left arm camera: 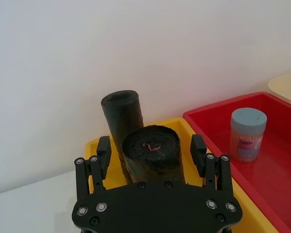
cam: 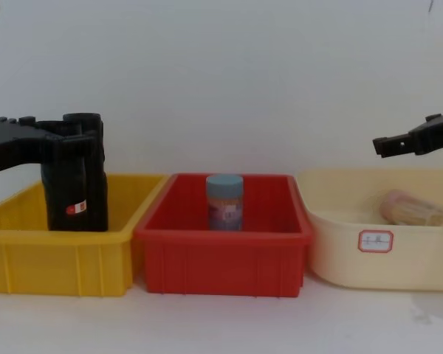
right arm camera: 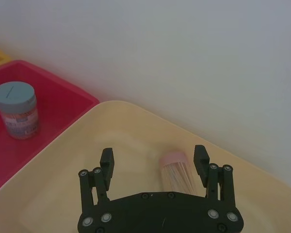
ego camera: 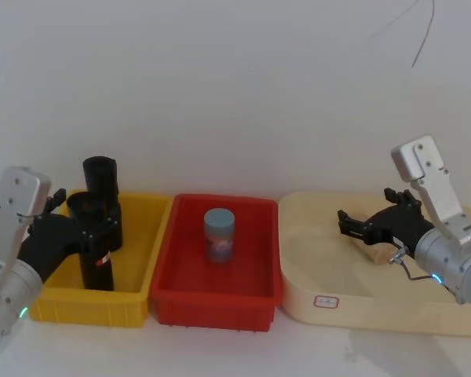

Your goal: Pick up the garbage bag with the one hand and transfer it to the other hand.

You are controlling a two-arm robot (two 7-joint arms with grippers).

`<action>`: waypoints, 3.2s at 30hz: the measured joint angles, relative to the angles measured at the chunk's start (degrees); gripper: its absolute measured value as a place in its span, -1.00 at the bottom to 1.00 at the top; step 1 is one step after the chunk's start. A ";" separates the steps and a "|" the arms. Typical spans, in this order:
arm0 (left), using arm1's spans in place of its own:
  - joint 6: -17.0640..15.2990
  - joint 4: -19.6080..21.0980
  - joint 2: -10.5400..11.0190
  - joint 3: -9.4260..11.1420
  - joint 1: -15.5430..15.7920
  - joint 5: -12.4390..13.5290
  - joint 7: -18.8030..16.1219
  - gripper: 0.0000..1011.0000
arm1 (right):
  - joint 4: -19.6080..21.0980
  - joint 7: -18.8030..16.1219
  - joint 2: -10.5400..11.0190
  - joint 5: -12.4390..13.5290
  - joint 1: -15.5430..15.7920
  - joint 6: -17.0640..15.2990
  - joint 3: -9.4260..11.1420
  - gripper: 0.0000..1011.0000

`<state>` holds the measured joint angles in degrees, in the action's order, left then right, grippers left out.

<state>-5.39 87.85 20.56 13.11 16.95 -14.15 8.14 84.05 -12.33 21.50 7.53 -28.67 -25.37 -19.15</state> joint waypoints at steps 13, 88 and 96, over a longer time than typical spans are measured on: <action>1.10 -3.58 -2.40 0.30 2.15 0.75 -0.16 0.98 | 0.00 0.00 0.00 0.00 0.00 0.00 0.00 0.98; -0.94 -3.13 -4.08 -0.75 7.03 -1.19 5.45 0.07 | 0.00 0.00 0.00 0.00 0.00 0.00 0.00 0.98; -1.80 0.16 -3.95 -2.02 7.96 -2.81 5.85 0.07 | 0.00 0.00 0.00 0.00 0.00 0.00 0.00 0.98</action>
<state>-7.19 88.01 16.60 11.09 24.91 -16.96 14.00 84.05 -12.33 21.50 7.54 -28.67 -25.37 -19.15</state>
